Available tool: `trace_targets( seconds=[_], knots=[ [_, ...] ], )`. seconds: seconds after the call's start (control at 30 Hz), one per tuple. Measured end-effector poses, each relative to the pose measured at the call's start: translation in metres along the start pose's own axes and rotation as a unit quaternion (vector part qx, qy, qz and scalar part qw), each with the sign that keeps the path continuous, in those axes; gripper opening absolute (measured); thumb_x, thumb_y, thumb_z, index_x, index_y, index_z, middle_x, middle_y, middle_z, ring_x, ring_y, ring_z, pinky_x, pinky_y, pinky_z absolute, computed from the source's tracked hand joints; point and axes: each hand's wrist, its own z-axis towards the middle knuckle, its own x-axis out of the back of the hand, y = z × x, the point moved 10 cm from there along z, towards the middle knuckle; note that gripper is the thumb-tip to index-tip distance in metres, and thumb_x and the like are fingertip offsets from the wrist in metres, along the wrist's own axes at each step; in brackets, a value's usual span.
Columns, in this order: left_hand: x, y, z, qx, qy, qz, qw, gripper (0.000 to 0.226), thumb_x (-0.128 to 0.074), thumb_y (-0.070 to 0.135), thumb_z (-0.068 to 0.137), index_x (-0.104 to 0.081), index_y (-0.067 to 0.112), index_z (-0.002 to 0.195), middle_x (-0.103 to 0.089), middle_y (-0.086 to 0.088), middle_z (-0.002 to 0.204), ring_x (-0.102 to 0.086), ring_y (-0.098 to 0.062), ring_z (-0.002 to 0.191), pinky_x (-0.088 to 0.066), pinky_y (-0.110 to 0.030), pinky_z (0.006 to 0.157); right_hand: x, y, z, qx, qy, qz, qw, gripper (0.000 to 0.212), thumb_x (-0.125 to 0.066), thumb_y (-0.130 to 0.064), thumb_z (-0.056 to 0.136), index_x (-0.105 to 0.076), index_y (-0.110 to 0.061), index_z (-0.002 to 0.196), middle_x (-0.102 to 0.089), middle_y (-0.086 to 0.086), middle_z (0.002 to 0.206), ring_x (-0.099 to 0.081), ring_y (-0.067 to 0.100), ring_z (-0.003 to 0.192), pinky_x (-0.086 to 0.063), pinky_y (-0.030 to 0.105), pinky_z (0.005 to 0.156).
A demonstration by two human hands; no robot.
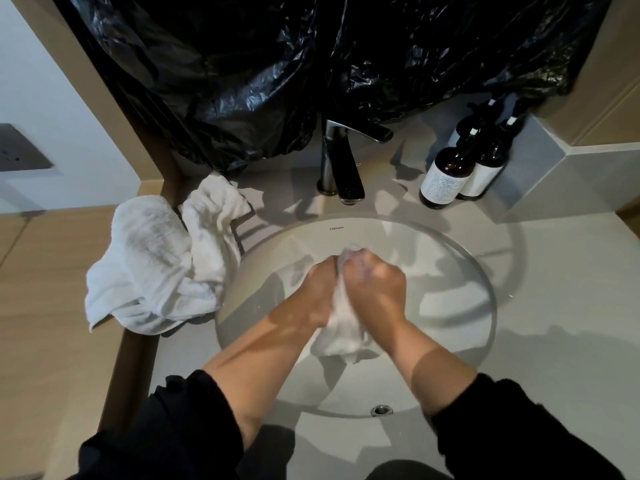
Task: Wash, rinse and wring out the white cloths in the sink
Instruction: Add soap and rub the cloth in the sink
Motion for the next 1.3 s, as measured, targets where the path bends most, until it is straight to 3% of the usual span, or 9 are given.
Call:
trace_targets(
  seconds=[0.17, 0.3, 0.43, 0.57, 0.67, 0.73, 0.8, 0.9, 1.3],
  knots=[
    [0.015, 0.015, -0.006, -0.033, -0.053, 0.077, 0.995, 0.03, -0.046, 0.03, 0.101, -0.058, 0.013, 0.079, -0.058, -0.003, 0.077, -0.059, -0.009, 0.073, -0.046, -0.018, 0.075, -0.024, 0.073, 0.034, -0.082, -0.195, 0.134, 0.968, 0.033, -0.042, -0.026, 0.093, -0.065, -0.011, 0.077, -0.069, 0.01, 0.078, -0.063, 0.032, 0.082, -0.048, 0.018, 0.068],
    [0.015, 0.043, -0.015, -0.103, -0.043, 0.263, 0.958, 0.054, -0.037, 0.067, 0.091, -0.053, 0.016, 0.1, -0.049, -0.003, 0.099, -0.05, -0.01, 0.091, -0.039, -0.022, 0.084, -0.035, 0.061, 0.013, -0.11, -0.403, 0.367, 0.831, 0.052, -0.079, -0.034, 0.075, -0.058, -0.005, 0.112, -0.065, 0.009, 0.114, -0.064, 0.026, 0.096, -0.049, 0.037, 0.087],
    [0.009, 0.071, -0.013, -0.169, 0.058, 0.338, 0.924, 0.056, -0.03, 0.052, 0.1, -0.064, 0.011, 0.082, -0.061, -0.001, 0.083, -0.057, -0.019, 0.084, -0.036, -0.027, 0.079, -0.043, 0.049, -0.018, 0.007, -0.52, 0.165, 0.838, 0.06, -0.076, -0.04, 0.073, -0.062, 0.002, 0.114, -0.068, 0.018, 0.115, -0.064, 0.034, 0.109, -0.043, 0.05, 0.104],
    [0.04, 0.075, -0.021, -0.323, 0.2, 0.472, 0.796, 0.035, -0.037, 0.041, 0.103, -0.06, 0.016, 0.093, -0.064, 0.01, 0.08, -0.057, -0.008, 0.074, -0.043, -0.017, 0.067, -0.008, 0.038, 0.0, -0.042, -0.438, 0.383, 0.812, 0.079, -0.09, -0.047, 0.053, -0.063, 0.0, 0.111, -0.072, 0.012, 0.105, -0.069, 0.021, 0.097, -0.055, 0.031, 0.086],
    [0.026, -0.015, 0.003, -0.073, -0.027, 0.34, 0.937, 0.055, -0.051, 0.072, 0.077, -0.065, 0.02, 0.085, -0.069, -0.004, 0.096, -0.062, -0.019, 0.085, -0.049, -0.025, 0.078, 0.004, 0.035, 0.013, -0.101, -0.381, 0.475, 0.786, 0.068, -0.061, -0.051, 0.083, -0.057, 0.006, 0.121, -0.065, 0.02, 0.119, -0.062, 0.028, 0.112, -0.052, 0.034, 0.087],
    [0.028, -0.021, 0.005, -0.059, -0.039, 0.107, 0.992, 0.048, -0.072, 0.065, 0.068, -0.074, 0.017, 0.076, -0.071, -0.005, 0.082, -0.067, -0.017, 0.068, -0.055, -0.027, 0.066, 0.011, 0.055, 0.031, -0.13, -0.269, 0.358, 0.884, 0.055, -0.045, -0.048, 0.095, -0.066, 0.002, 0.106, -0.068, 0.02, 0.107, -0.066, 0.03, 0.099, -0.051, 0.033, 0.077],
    [0.034, 0.001, 0.001, -0.1, -0.001, -0.046, 0.994, 0.045, -0.06, 0.053, 0.087, -0.072, 0.009, 0.091, -0.071, -0.003, 0.077, -0.068, -0.014, 0.065, -0.054, -0.024, 0.06, 0.04, 0.064, 0.046, -0.077, -0.118, 0.121, 0.983, 0.055, -0.04, -0.041, 0.101, -0.064, 0.0, 0.073, -0.066, 0.021, 0.082, -0.063, 0.032, 0.08, -0.041, 0.03, 0.067],
    [0.027, 0.022, -0.003, -0.124, 0.034, -0.115, 0.985, 0.057, -0.036, 0.05, 0.1, -0.066, 0.002, 0.103, -0.07, -0.015, 0.09, -0.068, -0.028, 0.084, -0.056, -0.035, 0.075, 0.065, 0.029, 0.025, 0.011, 0.067, 0.059, 0.996, 0.054, -0.034, -0.033, 0.101, -0.053, -0.006, 0.057, -0.056, 0.026, 0.068, -0.054, 0.033, 0.069, -0.034, 0.034, 0.064],
    [-0.008, 0.033, -0.003, -0.082, 0.049, -0.108, 0.99, 0.041, -0.036, 0.027, 0.103, -0.05, 0.014, 0.066, -0.051, 0.001, 0.054, -0.051, -0.013, 0.055, -0.044, -0.022, 0.053, 0.023, -0.022, -0.001, 0.088, 0.042, 0.177, 0.979, 0.044, -0.042, -0.033, 0.095, -0.049, -0.031, 0.051, -0.045, -0.009, 0.049, -0.042, 0.012, 0.058, -0.036, 0.027, 0.062]
  ],
)
